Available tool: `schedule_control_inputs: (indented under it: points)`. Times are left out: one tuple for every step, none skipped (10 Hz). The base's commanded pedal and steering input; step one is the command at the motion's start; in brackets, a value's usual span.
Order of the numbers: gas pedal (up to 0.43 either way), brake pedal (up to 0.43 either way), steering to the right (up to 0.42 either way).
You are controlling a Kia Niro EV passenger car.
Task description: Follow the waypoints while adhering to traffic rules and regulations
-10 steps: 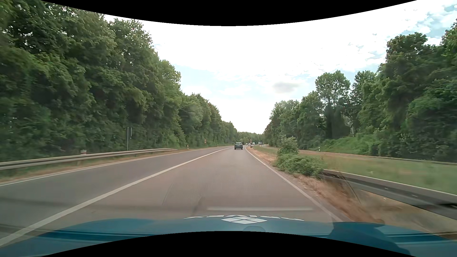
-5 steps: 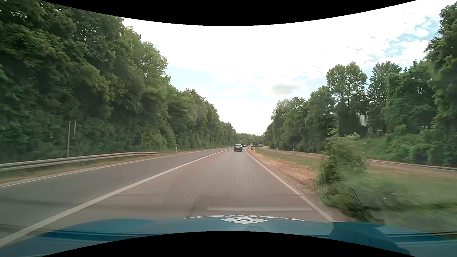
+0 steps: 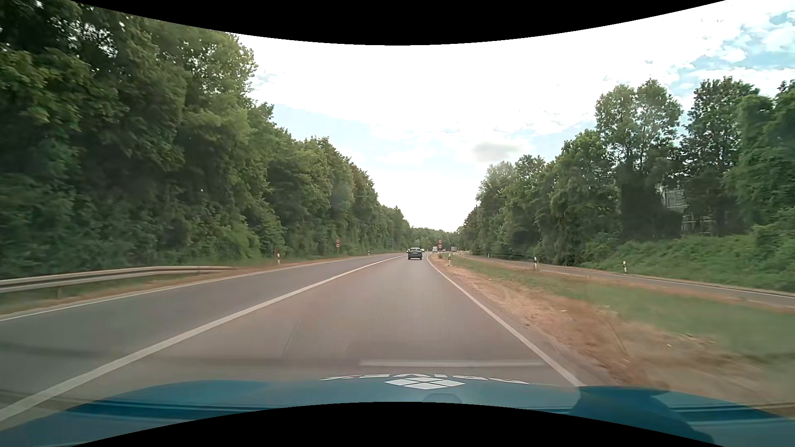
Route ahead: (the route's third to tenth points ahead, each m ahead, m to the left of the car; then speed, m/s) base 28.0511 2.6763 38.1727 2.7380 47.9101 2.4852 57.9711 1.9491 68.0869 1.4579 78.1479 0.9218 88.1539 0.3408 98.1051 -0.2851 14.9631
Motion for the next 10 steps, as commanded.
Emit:
schedule_control_inputs:
  points:
    - [0.22, 0.0, 0.002]
    - [0.22, 0.0, 0.002]
    - [0.22, 0.0, 0.002]
    - [0.22, 0.0, 0.002]
    - [0.22, 0.0, 0.002]
    - [0.22, 0.0, 0.002]
    - [0.209, 0.0, 0.002]
    - [0.209, 0.0, 0.002]
    - [0.209, 0.0, 0.002]
    - [0.209, 0.0, 0.003]
